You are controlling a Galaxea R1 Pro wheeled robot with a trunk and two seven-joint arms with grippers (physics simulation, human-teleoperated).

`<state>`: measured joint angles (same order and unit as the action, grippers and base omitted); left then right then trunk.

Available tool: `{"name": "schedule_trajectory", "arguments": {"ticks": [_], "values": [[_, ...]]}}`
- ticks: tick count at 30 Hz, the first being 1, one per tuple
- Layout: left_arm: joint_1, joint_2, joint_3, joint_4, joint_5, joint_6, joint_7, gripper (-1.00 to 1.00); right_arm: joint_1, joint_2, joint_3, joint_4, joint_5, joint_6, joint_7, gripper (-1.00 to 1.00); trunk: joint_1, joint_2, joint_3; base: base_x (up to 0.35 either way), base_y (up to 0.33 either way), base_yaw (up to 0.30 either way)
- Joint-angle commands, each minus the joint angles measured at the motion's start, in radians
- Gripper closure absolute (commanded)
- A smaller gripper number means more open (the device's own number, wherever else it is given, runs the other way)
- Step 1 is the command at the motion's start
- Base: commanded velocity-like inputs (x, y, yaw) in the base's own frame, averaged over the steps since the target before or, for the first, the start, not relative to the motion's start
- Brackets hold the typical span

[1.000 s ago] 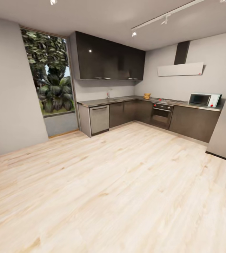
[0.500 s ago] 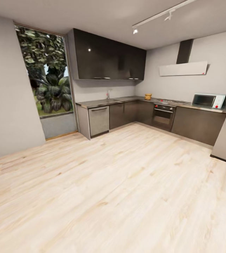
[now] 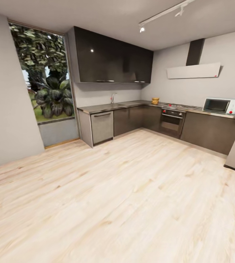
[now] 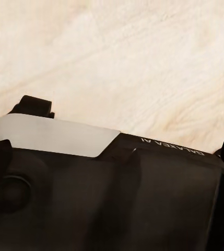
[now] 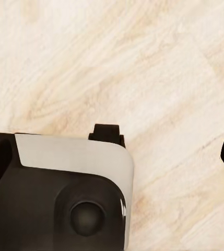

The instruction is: In the kitchen, take the popcorn bag from the countertop, put it into the microwave, and heat it until the popcorn is cooked so the cooked popcorn ends up inside the bag.

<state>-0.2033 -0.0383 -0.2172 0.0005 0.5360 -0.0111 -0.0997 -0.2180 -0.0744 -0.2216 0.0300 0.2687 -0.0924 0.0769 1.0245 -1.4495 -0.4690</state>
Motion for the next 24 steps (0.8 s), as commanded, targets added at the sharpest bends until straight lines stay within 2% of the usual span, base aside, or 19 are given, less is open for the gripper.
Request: {"name": "schedule_trajectory", "arguments": {"ticks": [1, 24], "values": [[-0.001, 0.000, -0.008, 0.001, 0.011, -0.001, -0.003, -1.00, -0.001, -0.001, -0.009, 0.003, 0.008, -0.006, 0.002, -1.00, 0.001, 0.000, -0.001, 0.322, 0.000, 0.000], [-0.001, 0.000, -0.008, 0.001, 0.010, -0.001, -0.003, -1.00, -0.001, 0.001, -0.009, 0.004, 0.009, -0.006, 0.003, -1.00, 0.001, 0.000, -0.001, 0.322, 0.000, 0.000]]}}
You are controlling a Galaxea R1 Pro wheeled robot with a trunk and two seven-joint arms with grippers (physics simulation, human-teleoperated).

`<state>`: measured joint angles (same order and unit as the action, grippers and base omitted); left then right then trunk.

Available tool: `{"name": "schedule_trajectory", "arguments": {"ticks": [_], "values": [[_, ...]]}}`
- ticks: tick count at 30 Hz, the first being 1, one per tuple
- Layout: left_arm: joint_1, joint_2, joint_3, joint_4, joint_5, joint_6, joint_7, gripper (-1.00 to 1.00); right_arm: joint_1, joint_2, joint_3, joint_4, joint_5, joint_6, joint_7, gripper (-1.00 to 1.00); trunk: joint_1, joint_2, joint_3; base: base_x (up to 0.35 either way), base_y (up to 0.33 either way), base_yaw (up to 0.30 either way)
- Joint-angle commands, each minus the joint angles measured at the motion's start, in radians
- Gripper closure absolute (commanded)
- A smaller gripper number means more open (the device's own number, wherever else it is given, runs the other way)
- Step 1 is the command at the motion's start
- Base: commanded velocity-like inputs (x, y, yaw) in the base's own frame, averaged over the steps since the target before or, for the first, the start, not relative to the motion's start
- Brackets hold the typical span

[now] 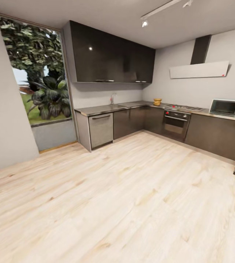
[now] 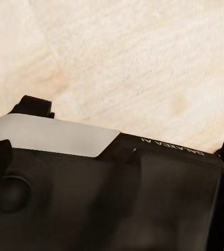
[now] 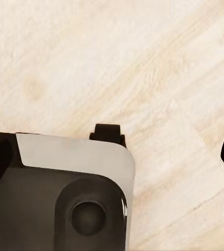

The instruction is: In the kitchen, take the popcorn bag from the countertop, put it into the microwave, and heat it until the popcorn is cooked so the cooked popcorn ends up inside the bag.

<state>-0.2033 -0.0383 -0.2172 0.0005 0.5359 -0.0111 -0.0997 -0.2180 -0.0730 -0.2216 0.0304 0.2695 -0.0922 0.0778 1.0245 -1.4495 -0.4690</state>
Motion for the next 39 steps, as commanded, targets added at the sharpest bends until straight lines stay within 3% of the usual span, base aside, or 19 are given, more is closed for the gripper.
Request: {"name": "schedule_trajectory", "arguments": {"ticks": [1, 28, 39], "values": [[-0.001, 0.000, -0.008, 0.001, 0.010, -0.001, -0.003, -1.00, -0.001, -0.001, -0.009, 0.003, 0.008, -0.006, 0.002, -1.00, 0.001, -0.001, -0.001, 0.322, 0.000, 0.000], [-0.001, 0.000, -0.008, 0.001, 0.010, -0.003, -0.002, -1.00, -0.001, -0.001, -0.009, 0.003, 0.008, -0.006, 0.000, -1.00, 0.001, -0.001, -0.001, 0.322, 0.000, 0.000], [-0.001, 0.000, -0.008, 0.001, 0.011, -0.009, -0.002, -1.00, -0.001, -0.001, -0.009, 0.003, 0.008, -0.007, 0.000, -1.00, 0.001, -0.001, -0.001, 0.045, 0.000, -0.095]]}}
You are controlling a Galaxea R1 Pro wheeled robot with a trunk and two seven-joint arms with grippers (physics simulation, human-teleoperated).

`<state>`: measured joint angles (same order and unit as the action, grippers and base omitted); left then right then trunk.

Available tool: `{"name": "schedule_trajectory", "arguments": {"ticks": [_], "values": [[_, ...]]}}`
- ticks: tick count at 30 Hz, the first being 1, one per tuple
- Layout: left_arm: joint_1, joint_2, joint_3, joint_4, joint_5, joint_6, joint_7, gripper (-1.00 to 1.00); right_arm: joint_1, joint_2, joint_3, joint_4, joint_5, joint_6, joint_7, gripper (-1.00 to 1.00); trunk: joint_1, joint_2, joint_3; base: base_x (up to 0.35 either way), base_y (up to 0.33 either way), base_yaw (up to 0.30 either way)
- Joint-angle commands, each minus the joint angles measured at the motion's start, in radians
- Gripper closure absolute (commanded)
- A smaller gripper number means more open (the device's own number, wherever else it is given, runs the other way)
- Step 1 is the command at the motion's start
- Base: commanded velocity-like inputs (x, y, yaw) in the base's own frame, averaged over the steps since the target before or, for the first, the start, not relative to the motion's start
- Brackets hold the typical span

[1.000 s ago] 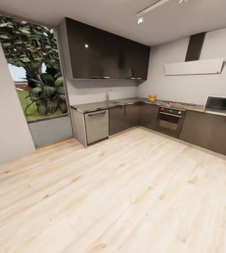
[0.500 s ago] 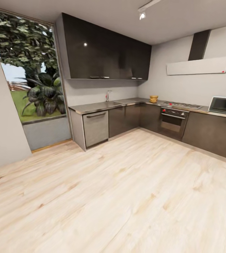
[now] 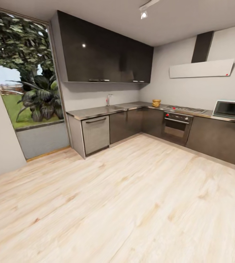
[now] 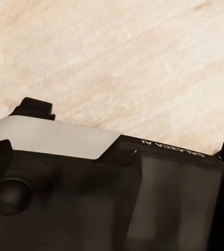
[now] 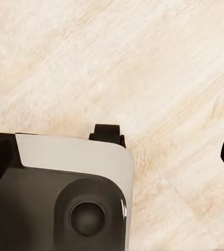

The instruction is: In the kitchen, take the popcorn bag from the countertop, put it into the microwave, and heat it until the popcorn is cooked so the cooked popcorn ends up inside the bag.

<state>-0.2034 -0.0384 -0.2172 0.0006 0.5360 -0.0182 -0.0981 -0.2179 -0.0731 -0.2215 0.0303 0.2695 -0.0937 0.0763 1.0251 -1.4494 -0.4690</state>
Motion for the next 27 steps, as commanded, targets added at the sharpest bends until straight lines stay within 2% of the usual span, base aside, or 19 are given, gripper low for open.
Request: {"name": "schedule_trajectory", "arguments": {"ticks": [1, 27], "values": [[-0.001, 0.000, -0.008, 0.001, 0.011, -0.002, -0.003, -1.00, -0.001, -0.001, -0.009, 0.003, 0.008, -0.006, 0.002, -1.00, 0.000, -0.001, -0.001, 0.001, 0.000, -0.233], [-0.001, 0.000, -0.008, 0.001, 0.010, -0.005, -0.003, -1.00, -0.001, -0.001, -0.009, 0.003, 0.007, -0.006, 0.002, -1.00, 0.000, -0.001, -0.001, 0.000, 0.000, -0.241]]}}
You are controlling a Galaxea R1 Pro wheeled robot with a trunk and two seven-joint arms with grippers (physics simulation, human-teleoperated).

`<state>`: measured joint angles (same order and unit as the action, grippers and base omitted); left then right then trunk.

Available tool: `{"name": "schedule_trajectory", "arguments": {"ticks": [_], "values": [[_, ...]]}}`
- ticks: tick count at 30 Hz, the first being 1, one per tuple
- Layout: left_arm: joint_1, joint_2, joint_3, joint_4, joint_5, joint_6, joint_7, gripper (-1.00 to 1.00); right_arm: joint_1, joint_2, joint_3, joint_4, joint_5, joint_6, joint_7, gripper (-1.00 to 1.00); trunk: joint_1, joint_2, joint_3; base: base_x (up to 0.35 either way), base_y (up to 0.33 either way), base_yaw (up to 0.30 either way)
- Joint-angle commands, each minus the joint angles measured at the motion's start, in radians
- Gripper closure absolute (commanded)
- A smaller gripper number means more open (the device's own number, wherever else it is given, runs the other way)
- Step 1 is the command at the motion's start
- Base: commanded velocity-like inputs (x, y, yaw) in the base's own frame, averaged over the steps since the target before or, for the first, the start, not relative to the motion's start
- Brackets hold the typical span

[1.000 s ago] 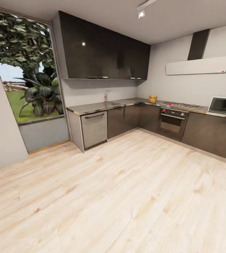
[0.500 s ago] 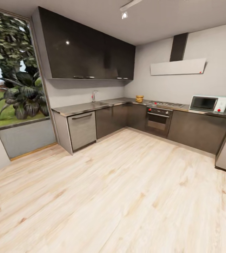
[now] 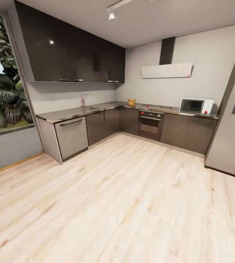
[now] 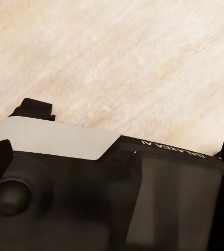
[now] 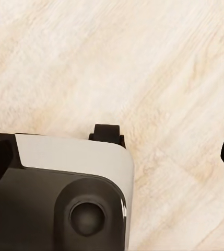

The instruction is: In the kitchen, take the popcorn bag from the countertop, put it into the microwave, and heat it until the popcorn is cooked so the cooked popcorn ends up inside the bag.

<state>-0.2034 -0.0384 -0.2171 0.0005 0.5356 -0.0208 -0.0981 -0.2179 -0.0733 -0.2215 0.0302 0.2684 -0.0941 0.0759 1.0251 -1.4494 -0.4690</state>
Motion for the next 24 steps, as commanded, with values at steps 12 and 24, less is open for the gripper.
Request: {"name": "schedule_trajectory", "arguments": {"ticks": [12, 24], "values": [[-0.001, 0.000, -0.008, 0.001, 0.011, -0.003, -0.004, -1.00, -0.001, -0.002, -0.009, 0.003, 0.008, -0.005, 0.002, -1.00, 0.000, -0.001, -0.001, 0.000, 0.000, -0.242], [-0.001, -0.004, -0.008, 0.001, 0.009, 0.009, -0.018, -1.00, -0.001, -0.001, -0.009, 0.003, 0.009, -0.004, 0.002, -1.00, 0.000, -0.001, -0.001, 0.000, 0.000, -0.242]]}}
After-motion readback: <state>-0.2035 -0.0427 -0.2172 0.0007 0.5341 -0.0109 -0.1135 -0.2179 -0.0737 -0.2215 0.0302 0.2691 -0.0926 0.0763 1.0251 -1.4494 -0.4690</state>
